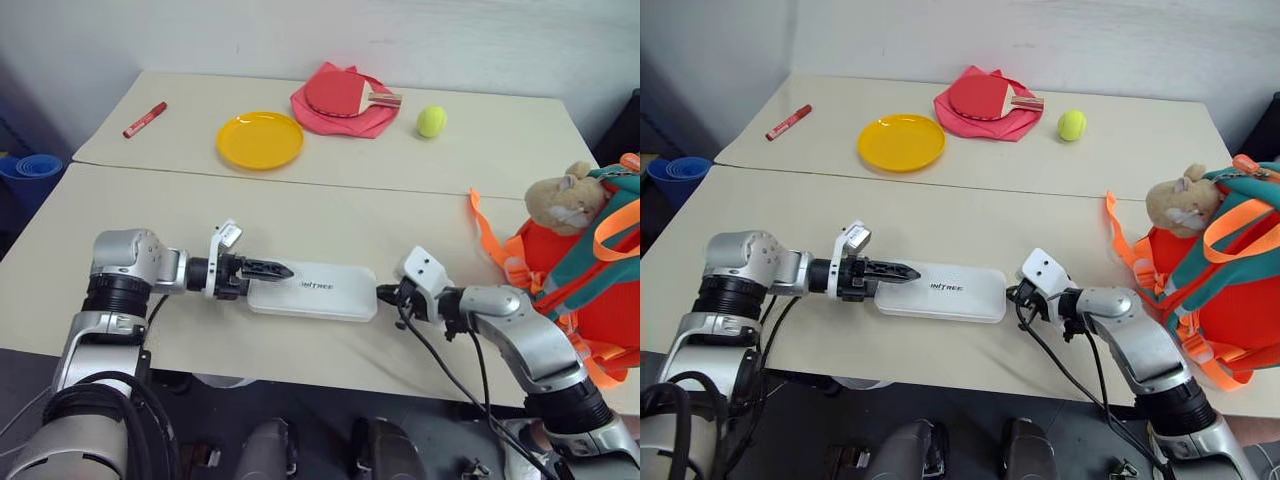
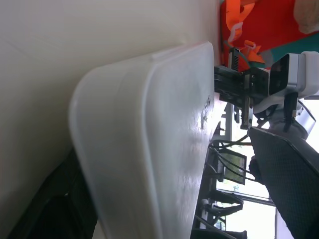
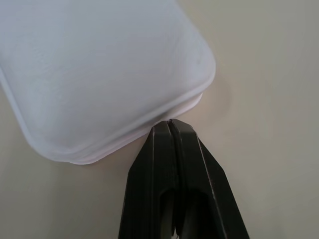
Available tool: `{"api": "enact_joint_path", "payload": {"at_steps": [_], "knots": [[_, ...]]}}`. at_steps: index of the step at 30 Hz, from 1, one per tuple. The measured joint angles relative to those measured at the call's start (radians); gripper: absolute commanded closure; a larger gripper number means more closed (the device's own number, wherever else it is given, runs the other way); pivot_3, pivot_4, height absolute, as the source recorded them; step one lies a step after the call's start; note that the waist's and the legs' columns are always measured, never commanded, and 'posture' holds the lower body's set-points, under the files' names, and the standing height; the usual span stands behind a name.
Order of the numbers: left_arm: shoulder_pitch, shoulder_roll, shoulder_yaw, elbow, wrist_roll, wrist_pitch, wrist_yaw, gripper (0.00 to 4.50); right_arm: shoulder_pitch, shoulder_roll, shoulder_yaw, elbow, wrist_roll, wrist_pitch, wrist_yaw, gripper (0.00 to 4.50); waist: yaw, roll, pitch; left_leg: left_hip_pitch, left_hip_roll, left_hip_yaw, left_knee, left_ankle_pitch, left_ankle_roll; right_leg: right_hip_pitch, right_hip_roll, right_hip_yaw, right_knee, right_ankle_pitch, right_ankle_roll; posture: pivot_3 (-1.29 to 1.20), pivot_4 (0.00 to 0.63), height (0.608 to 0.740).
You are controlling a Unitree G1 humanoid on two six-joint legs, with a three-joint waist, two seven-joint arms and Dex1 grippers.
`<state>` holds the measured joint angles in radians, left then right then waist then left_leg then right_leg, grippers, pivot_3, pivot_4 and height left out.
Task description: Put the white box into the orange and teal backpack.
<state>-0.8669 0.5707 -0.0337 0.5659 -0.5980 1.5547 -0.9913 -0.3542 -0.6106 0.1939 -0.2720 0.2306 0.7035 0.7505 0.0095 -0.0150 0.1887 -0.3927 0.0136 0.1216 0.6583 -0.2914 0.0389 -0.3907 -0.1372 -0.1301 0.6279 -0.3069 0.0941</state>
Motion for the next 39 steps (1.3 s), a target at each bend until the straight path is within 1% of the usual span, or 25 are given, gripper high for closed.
{"api": "enact_joint_path", "payload": {"at_steps": [2, 7, 8, 10, 12, 14, 15, 16, 18, 20, 21, 22, 23, 24, 25, 27, 28, 29, 31, 33, 36, 39], "knots": [[0.005, -0.017, 0.005, -0.003, -0.008, 0.017, 0.005, 0.55, 0.0, 0.006, 0.0, 0.004, 0.0, -0.007, 0.004, 4.5, 0.002, 0.0, 0.0, 0.0, 0.0, 0.0, 0.0, 0.0, 0.0, 0.0, 0.0, 0.0, 0.0, 0.0, 0.0, 0.0, 0.15, 0.74], [0.022, -0.025, 0.001, -0.004, -0.017, 0.034, 0.017, 1.93, 0.037, -0.002, -0.018, 0.004, -0.001, -0.053, 0.021, 4.5, 0.0, 0.0, 0.0, -0.001, 0.001, 0.0, 0.0, 0.0, 0.0, -0.001, 0.001, 0.0, 0.0, 0.0, 0.0, 0.0, 0.15, 0.74], [0.023, -0.026, -0.002, -0.004, -0.02, 0.035, 0.014, 2.29, 0.058, -0.007, -0.026, 0.0, 0.0, -0.067, 0.028, 4.5, 0.0, 0.0, 0.0, -0.002, 0.001, 0.0, 0.0, 0.0, 0.0, -0.001, 0.001, 0.0, 0.0, 0.0, 0.0, 0.0, 0.15, 0.74], [0.025, -0.023, 0.002, -0.005, -0.04, 0.03, -0.008, 2.8, 0.091, -0.01, -0.043, -0.007, 0.005, -0.089, 0.036, 4.5, -0.001, 0.0, 0.0, -0.002, 0.001, 0.0, 0.001, 0.0, 0.0, -0.001, 0.001, 0.0, 0.0, 0.0, 0.0, 0.0, 0.15, 0.74], [0.047, -0.016, 0.002, -0.047, -0.062, -0.006, -0.04, 3.24, 0.143, -0.017, -0.067, -0.035, 0.016, -0.113, 0.041, 4.5, 0.0, 0.0, 0.0, -0.002, 0.001, 0.0, 0.001, -0.001, -0.001, -0.001, 0.001, 0.0, 0.0, 0.0, 0.0, 0.0, 0.15, 0.74], [0.118, 0.003, -0.011, -0.14, -0.066, -0.11, -0.096, 3.28, 0.226, -0.014, -0.119, -0.081, 0.042, -0.118, 0.035, 4.5, -0.004, 0.0, 0.0, -0.002, 0.002, 0.0, 0.0, -0.001, -0.002, -0.002, -0.001, 0.001, -0.001, 0.0, 0.0, 0.0, 0.15, 0.74], [0.175, 0.015, -0.025, -0.206, -0.063, -0.216, -0.146, 3.28, 0.305, -0.005, -0.18, -0.126, 0.071, -0.118, 0.025, 4.15, -0.003, 0.0, 0.0, -0.003, 0.002, -0.001, 0.0, -0.002, -0.002, -0.002, -0.003, 0.0, -0.002, 0.0, 0.0, 0.0, 0.15, 0.74], [0.213, 0.026, -0.034, -0.242, -0.057, -0.287, -0.178, 3.28, 0.369, -0.004, -0.22, -0.156, 0.091, -0.117, 0.021, 3.97, -0.003, 0.0, 0.0, -0.003, 0.003, -0.001, 0.0, -0.002, -0.003, -0.002, -0.003, 0.0, -0.002, 0.0, 0.0, 0.0, 0.15, 0.74], [0.286, 0.027, -0.042, -0.317, -0.036, -0.479, -0.252, 3.28, 0.525, 0.019, -0.325, -0.224, 0.135, -0.134, 0.013, 3.35, 0.002, 0.0, 0.0, -0.005, 0.003, -0.001, 0.0, -0.002, -0.003, -0.003, -0.002, 0.0, -0.003, 0.0, 0.0, 0.0, 0.15, 0.74], [0.343, -0.015, -0.019, -0.38, -0.027, -0.672, -0.307, 3.28, 0.702, 0.08, -0.45, -0.293, 0.158, -0.21, -0.002, 2.66, 0.015, 0.0, 0.0, -0.005, 0.003, -0.001, 0.001, -0.002, -0.003, -0.002, -0.002, -0.001, -0.007, 0.0, 0.0, 0.0, 0.15, 0.74], [0.358, -0.029, -0.013, -0.397, -0.024, -0.737, -0.316, 3.28, 0.761, 0.104, -0.496, -0.313, 0.16, -0.248, -0.01, 2.27, 0.016, 0.0, 0.0, -0.005, 0.002, -0.001, 0.001, -0.002, -0.002, -0.002, -0.002, 0.0, -0.007, 0.0, 0.0, 0.0, 0.15, 0.74], [0.364, -0.044, -0.012, -0.402, -0.015, -0.794, -0.32, 3.28, 0.805, 0.125, -0.541, -0.326, 0.159, -0.291, -0.021, 1.98, 0.015, 0.0, 0.0, -0.004, 0.002, -0.001, 0.002, -0.003, -0.001, -0.002, -0.003, 0.0, -0.007, 0.002, 0.001, 0.0, 0.15, 0.74], [0.366, -0.061, -0.011, -0.404, 0.0, -0.856, -0.32, 3.28, 0.848, 0.158, -0.591, -0.335, 0.157, -0.343, -0.034, 1.52, 0.015, 0.0, 0.0, -0.004, 0.002, -0.001, 0.002, -0.006, -0.004, -0.002, -0.004, 0.001, -0.007, 0.004, 0.001, 0.0, 0.15, 0.74], [0.369, -0.072, -0.011, -0.405, 0.004, -0.887, -0.32, 3.28, 0.865, 0.18, -0.617, -0.34, 0.157, -0.372, -0.044, 1.32, 0.014, 0.0, 0.0, -0.004, 0.002, 0.0, 0.001, -0.006, -0.004, -0.001, -0.004, 0.001, -0.008, 0.004, 0.001, 0.0, 0.15, 0.74], [0.37, -0.096, -0.011, -0.407, 0.018, -0.944, -0.318, 3.28, 0.906, 0.222, -0.667, -0.347, 0.157, -0.428, -0.058, 0.95, 0.015, 0.0, 0.0, -0.003, 0.002, 0.0, 0.001, -0.006, -0.003, -0.001, -0.005, 0.001, -0.007, 0.004, 0.001, 0.0, 0.15, 0.74], [0.374, -0.116, -0.013, -0.41, 0.036, -1.023, -0.319, 3.28, 0.957, 0.265, -0.735, -0.35, 0.167, -0.494, -0.077, 0.28, 0.013, 0.0, 0.0, -0.003, 0.002, 0.0, 0.0, -0.006, -0.004, -0.002, -0.005, 0.002, -0.008, 0.004, 0.001, 0.0, 0.15, 0.74], [0.374, -0.124, -0.013, -0.41, 0.044, -1.056, -0.32, 3.28, 0.97, 0.28, -0.771, -0.348, 0.182, -0.515, -0.086, 0.01, 0.012, 0.0, 0.0, -0.003, 0.002, 0.001, -0.001, -0.007, -0.004, -0.002, -0.005, 0.002, -0.008, 0.004, 0.001, 0.0, 0.15, 0.74], [0.374, -0.13, -0.014, -0.41, 0.057, -1.098, -0.32, 3.28, 0.975, 0.287, -0.819, -0.343, 0.208, -0.536, -0.093, 0.01, 0.011, 0.0, 0.0, -0.002, 0.002, 0.001, -0.001, -0.006, -0.003, -0.002, -0.005, 0.002, -0.008, 0.004, 0.001, 0.0, 0.15, 0.74], [0.374, -0.133, -0.021, -0.409, 0.074, -1.151, -0.331, 3.28, 0.969, 0.28, -0.875, -0.331, 0.243, -0.555, -0.098, 0.01, 0.01, 0.0, 0.0, -0.002, 0.003, 0.002, -0.001, -0.004, 0.0, -0.002, -0.004, 0.002, -0.008, 0.004, 0.0, 0.0, 0.15, 0.74], [0.373, -0.132, -0.04, -0.407, 0.097, -1.197, -0.358, 3.28, 0.925, 0.24, -0.92, -0.294, 0.275, -0.557, -0.105, 0.01, 0.009, 0.0, 0.0, -0.002, 0.002, 0.002, -0.001, -0.004, 0.001, -0.002, -0.004, 0.003, -0.008, 0.004, 0.0, 0.0, 0.15, 0.74], [0.369, -0.136, -0.058, -0.392, 0.113, -1.226, -0.366, 3.28, 0.818, 0.155, -0.929, -0.219, 0.29, -0.553, -0.106, 0.01, 0.007, 0.0, 0.0, -0.001, 0.002, 0.002, 0.0, -0.004, 0.003, -0.001, -0.005, 0.003, -0.008, 0.004, 0.0, 0.0, 0.15, 0.74], [0.365, -0.143, -0.063, -0.386, 0.122, -1.243, -0.364, 3.28, 0.679, 0.074, -0.894, -0.108, 0.281, -0.545, -0.108, 0.01, 0.008, 0.0, 0.0, -0.001, 0.002, 0.002, -0.001, -0.004, 0.003, -0.002, -0.005, 0.002, -0.007, 0.004, 0.0, 0.0, 0.15, 0.74]]}}
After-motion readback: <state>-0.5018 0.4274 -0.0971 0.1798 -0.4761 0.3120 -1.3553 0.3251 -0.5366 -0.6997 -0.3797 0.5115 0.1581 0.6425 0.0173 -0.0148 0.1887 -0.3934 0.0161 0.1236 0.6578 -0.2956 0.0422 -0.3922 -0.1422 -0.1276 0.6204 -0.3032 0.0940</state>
